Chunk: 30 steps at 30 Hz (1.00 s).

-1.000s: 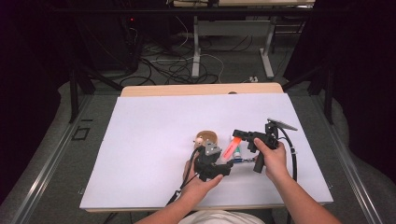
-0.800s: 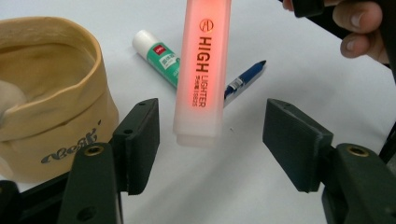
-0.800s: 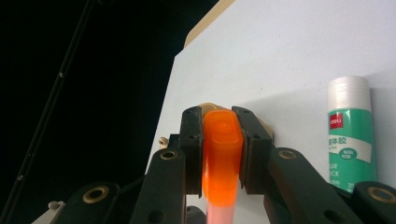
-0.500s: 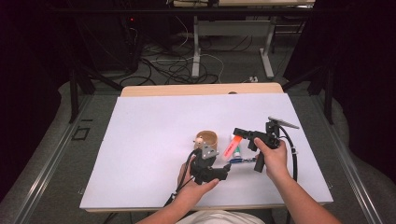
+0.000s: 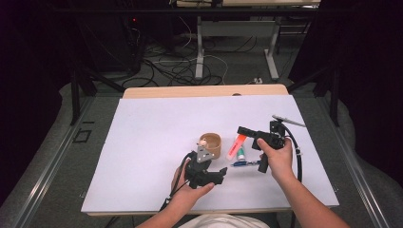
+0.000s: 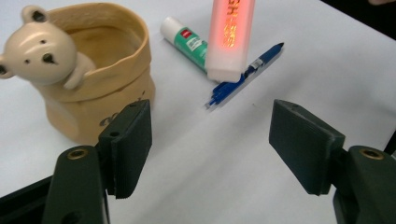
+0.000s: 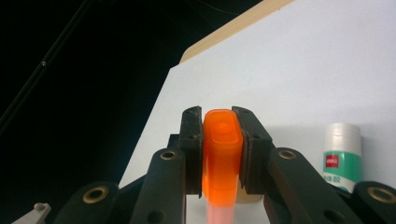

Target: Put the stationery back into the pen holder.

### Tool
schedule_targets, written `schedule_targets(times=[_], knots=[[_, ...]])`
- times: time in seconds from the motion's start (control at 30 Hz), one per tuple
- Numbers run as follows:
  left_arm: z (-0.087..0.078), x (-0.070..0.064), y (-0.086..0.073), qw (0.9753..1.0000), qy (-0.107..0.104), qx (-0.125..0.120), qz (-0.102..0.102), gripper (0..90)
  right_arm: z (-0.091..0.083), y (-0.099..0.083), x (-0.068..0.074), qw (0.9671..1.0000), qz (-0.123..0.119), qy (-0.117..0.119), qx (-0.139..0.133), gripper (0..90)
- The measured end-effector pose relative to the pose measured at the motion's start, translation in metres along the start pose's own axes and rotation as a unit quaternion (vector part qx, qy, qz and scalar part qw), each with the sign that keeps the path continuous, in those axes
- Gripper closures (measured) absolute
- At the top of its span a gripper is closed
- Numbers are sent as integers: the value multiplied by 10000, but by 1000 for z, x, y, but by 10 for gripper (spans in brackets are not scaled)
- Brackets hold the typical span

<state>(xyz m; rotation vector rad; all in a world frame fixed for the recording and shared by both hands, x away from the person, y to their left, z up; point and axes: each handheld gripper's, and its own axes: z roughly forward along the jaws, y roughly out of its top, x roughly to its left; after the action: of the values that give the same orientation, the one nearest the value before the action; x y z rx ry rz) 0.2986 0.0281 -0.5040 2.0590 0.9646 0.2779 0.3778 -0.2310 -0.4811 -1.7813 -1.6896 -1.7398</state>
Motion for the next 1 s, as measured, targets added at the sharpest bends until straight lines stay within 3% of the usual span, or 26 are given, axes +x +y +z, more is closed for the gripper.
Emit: schedule_targets(times=[0.07, 0.13, 0.4, 0.67, 1.0], knots=[[-2, 4, -1, 10000, 52, 11, 24, 287, 1, 2, 3, 10000, -47, 26, -46, 747], [-5, 10, -3, 9999, 92, 17, -81, 281, 4, 6, 7, 9997, -212, -13, -80, 747], [-16, 33, -3, 9994, 310, -104, -120, 281, 12, 16, 18, 9991, -367, -109, -175, 747], [-22, 45, -3, 9987, 383, -258, -215, 260, 19, 25, 31, 9980, -573, -109, -235, 747], [-22, 64, -7, 9964, 664, -338, -408, 162, 30, 29, 45, 9958, -849, -116, -323, 747]])
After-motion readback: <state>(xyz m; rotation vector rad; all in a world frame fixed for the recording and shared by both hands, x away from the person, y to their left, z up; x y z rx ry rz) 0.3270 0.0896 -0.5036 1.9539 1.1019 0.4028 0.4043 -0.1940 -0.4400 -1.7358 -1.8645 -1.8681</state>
